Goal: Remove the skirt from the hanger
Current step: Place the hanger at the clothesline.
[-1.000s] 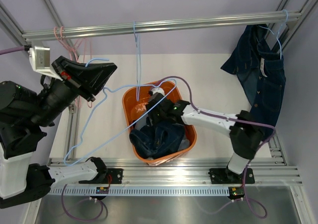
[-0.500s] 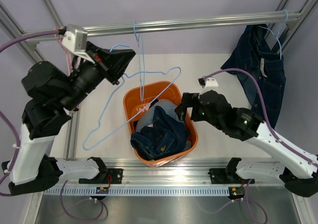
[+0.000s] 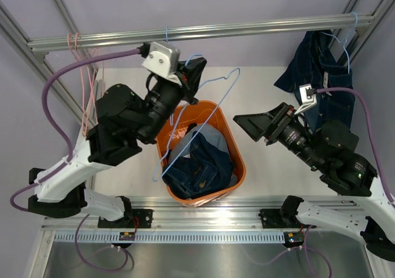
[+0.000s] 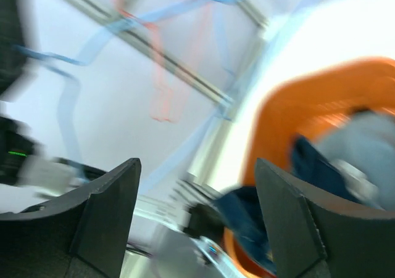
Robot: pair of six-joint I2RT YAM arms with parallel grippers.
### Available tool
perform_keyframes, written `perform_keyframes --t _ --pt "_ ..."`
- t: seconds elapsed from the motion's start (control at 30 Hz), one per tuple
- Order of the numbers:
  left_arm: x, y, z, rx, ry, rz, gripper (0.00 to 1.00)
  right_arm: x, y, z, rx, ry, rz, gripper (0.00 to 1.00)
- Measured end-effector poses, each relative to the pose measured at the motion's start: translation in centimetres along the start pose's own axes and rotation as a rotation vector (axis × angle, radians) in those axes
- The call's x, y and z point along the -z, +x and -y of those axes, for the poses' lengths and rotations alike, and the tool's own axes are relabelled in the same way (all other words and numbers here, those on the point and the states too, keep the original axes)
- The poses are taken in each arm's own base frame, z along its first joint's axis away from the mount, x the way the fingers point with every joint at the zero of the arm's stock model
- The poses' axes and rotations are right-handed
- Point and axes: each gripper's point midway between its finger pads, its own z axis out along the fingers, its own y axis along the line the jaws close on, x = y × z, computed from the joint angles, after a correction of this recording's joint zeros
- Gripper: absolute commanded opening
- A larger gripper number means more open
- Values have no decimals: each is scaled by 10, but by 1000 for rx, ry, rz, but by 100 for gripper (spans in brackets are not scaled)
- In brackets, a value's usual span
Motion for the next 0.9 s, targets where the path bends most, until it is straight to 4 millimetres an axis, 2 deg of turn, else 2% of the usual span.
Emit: perform_keyframes --t 0.1,0.23,0.33,0.43,0.5,0.8,0.9 --pt "-10 8 16 -61 -28 10 0 -4 -15 -31 -34 -134 53 75" --pt "-21 27 38 -135 -36 -9 0 -24 -12 -51 -5 -213 45 74" --pt "-23 40 49 -175 -33 -29 0 -41 -5 -56 34 -241 32 71" --pt "-22 44 51 -197 -39 -37 0 -54 4 -59 56 -273 14 65" --pt "-22 45 50 -202 -49 -33 0 -55 6 -63 53 -312 27 62" --pt "-20 49 51 -188 -51 -13 0 -51 11 -68 40 -404 57 61" --pt "-19 49 50 -181 -53 -7 0 -52 10 -72 30 -424 60 53"
